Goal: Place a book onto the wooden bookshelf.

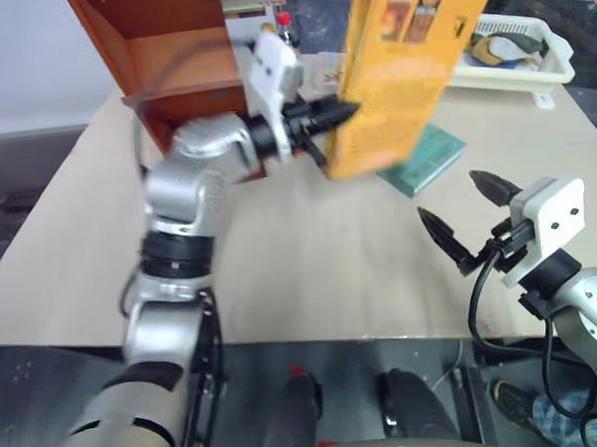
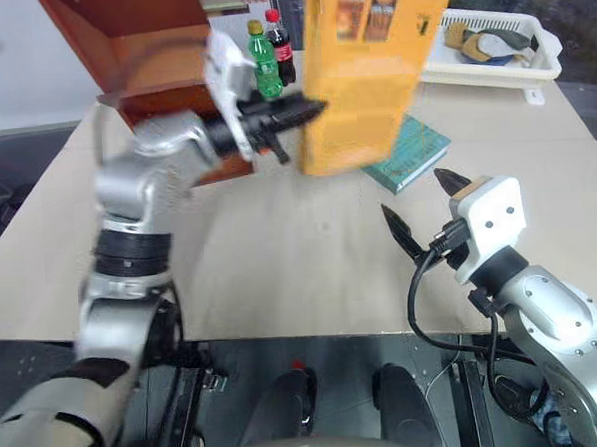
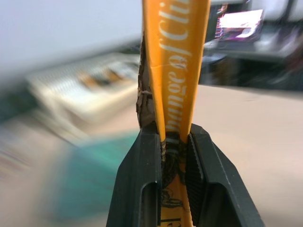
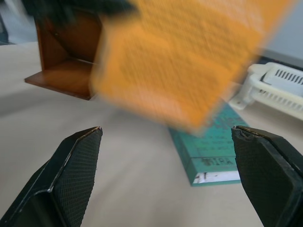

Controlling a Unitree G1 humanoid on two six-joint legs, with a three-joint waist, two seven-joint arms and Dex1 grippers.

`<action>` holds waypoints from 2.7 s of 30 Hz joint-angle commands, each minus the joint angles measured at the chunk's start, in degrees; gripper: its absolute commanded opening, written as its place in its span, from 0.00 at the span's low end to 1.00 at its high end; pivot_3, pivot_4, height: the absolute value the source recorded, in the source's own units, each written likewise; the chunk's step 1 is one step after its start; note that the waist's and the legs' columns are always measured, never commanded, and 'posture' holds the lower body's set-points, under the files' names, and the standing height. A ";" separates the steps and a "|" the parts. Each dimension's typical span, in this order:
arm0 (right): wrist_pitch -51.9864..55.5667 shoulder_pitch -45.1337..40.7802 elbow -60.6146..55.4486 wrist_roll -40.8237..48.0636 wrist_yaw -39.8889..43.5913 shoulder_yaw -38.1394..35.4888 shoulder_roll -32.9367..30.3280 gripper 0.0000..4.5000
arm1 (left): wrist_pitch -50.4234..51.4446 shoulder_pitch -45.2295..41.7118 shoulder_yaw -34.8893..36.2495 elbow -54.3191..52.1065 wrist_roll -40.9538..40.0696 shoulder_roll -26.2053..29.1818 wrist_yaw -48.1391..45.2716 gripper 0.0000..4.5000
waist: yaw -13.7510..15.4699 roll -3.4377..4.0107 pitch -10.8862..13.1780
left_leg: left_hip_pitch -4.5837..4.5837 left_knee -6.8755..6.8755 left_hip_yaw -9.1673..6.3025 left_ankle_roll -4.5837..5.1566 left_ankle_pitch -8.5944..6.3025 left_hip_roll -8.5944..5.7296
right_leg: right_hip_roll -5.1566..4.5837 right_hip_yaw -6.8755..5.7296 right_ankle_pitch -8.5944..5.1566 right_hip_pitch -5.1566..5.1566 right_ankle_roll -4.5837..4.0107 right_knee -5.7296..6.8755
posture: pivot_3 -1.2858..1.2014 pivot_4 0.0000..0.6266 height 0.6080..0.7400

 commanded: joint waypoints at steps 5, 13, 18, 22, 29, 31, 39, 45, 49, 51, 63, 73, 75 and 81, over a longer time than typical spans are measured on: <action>-2.67 -4.37 3.72 -0.58 3.01 1.78 1.54 1.00 | -16.15 -16.88 -7.22 9.21 14.92 11.22 -12.14 0.14 | -0.03 -0.02 0.01 | -0.10 0.08 0.01 0.01 -0.01 -0.05 | -0.03 -0.03 0.00 0.03 0.04 -0.10 | 0.52 0.24 1.00; -5.29 -9.86 9.66 -2.81 6.72 5.52 3.28 1.00 | -28.15 -28.70 -15.58 33.46 35.72 15.68 -7.33 0.14 | -0.89 -0.02 0.10 | -0.10 0.03 -0.05 0.03 0.00 0.06 | 0.11 -0.06 -0.15 -0.08 0.25 0.06 | 0.52 0.24 1.00; -6.64 -12.42 11.73 -4.36 7.66 7.05 4.72 1.00 | -31.04 -30.13 -18.15 42.19 43.53 16.67 -4.14 0.14 | -1.01 -0.06 0.15 | -0.21 0.06 -0.04 0.04 -0.02 0.02 | 0.05 -0.06 -0.15 -0.10 0.26 -0.01 | 0.52 0.24 1.00; -8.24 -16.24 12.30 -2.69 8.61 5.42 6.37 1.00 | -30.15 -28.20 -19.15 46.02 47.52 17.74 -4.16 0.14 | -1.42 -0.06 0.19 | -0.20 0.04 -0.04 0.06 -0.03 0.02 | 0.05 -0.06 -0.15 -0.14 0.26 0.05 | 0.52 0.24 1.00; -6.90 -21.67 11.57 1.31 9.64 0.93 4.79 1.00 | -23.86 -23.21 -17.97 39.86 47.40 19.55 -13.20 0.14 | -1.63 0.00 0.18 | -0.07 0.05 -0.01 0.06 -0.03 0.04 | 0.05 -0.02 -0.16 -0.12 0.28 0.20 | 0.52 0.24 1.00; -6.67 -22.38 11.79 1.81 10.08 0.14 3.80 1.00 | -21.28 -22.14 -16.93 37.23 46.55 19.52 -15.33 0.14 | -1.61 0.03 0.17 | -0.02 0.05 -0.02 0.07 -0.02 0.05 | 0.06 -0.02 -0.16 -0.10 0.28 0.24 | 0.52 0.24 1.00; -7.37 -23.25 12.98 1.47 10.91 -0.08 2.30 1.00 | -16.68 -19.54 -16.39 36.97 48.85 20.89 -14.85 0.14 | -1.72 0.05 0.16 | -0.03 0.16 0.00 0.07 -0.02 0.14 | 0.14 -0.02 -0.14 -0.10 0.26 0.30 | 0.52 0.24 1.00; -7.41 -23.44 13.42 1.67 12.62 -0.41 0.89 1.00 | -16.55 -17.94 -15.21 39.04 47.40 19.42 -11.98 0.14 | -1.90 0.15 0.10 | 0.12 0.15 0.10 0.07 -0.01 0.23 | 0.23 0.09 -0.15 -0.10 0.28 0.46 | 0.52 0.24 1.00; -7.10 -22.86 13.42 1.67 13.93 -1.17 -0.98 1.00 | -16.57 -18.32 -14.10 39.34 46.42 19.11 -11.08 0.45 | -1.94 0.16 0.11 | 0.25 0.21 0.17 0.08 -0.01 0.28 | 0.30 0.20 -0.16 -0.11 0.27 0.71 | 0.52 0.24 1.00; -7.10 -22.54 13.47 1.95 14.25 -1.50 -1.40 1.00 | -16.25 -18.06 -13.01 38.05 45.52 19.43 -11.09 0.68 | -1.91 0.13 0.13 | 0.20 0.26 0.18 0.08 -0.01 0.32 | 0.33 0.23 -0.16 -0.15 0.27 0.74 | 0.52 0.24 1.00; -6.69 -21.54 15.07 3.15 16.06 -2.52 -2.82 1.00 | -14.14 -9.16 4.63 15.74 24.99 20.34 -12.47 0.98 | -1.25 0.00 0.20 | -0.14 0.25 0.34 0.07 -0.02 0.24 | 0.16 0.34 -0.01 -0.37 0.04 0.49 | 0.52 0.24 1.00; -3.19 -13.97 15.87 -5.42 10.47 0.03 -4.22 1.00 | 12.20 18.07 18.81 -14.47 -6.81 -4.85 -0.75 0.98 | -1.64 0.29 0.01 | 0.07 0.29 0.26 0.07 -0.02 0.20 | 0.06 0.25 0.00 -0.02 0.05 0.38 | 0.52 0.24 1.00; -4.08 -11.10 15.99 -6.64 10.33 -1.17 -4.06 1.00 | 10.09 25.09 17.74 -15.12 -5.35 -7.12 2.13 0.98 | -1.71 0.25 0.03 | 0.09 0.28 0.32 0.06 -0.02 0.25 | 0.19 0.38 0.01 -0.11 0.02 0.47 | 0.52 0.24 1.00; -5.47 2.68 12.92 -7.13 13.58 -8.06 -5.00 1.00 | -1.05 42.95 18.10 -12.95 -1.18 -4.37 2.47 0.98 | -1.26 0.25 0.03 | 0.11 0.25 0.37 0.06 -0.02 0.27 | 0.21 0.44 0.01 -0.13 0.01 0.43 | 0.52 0.24 1.00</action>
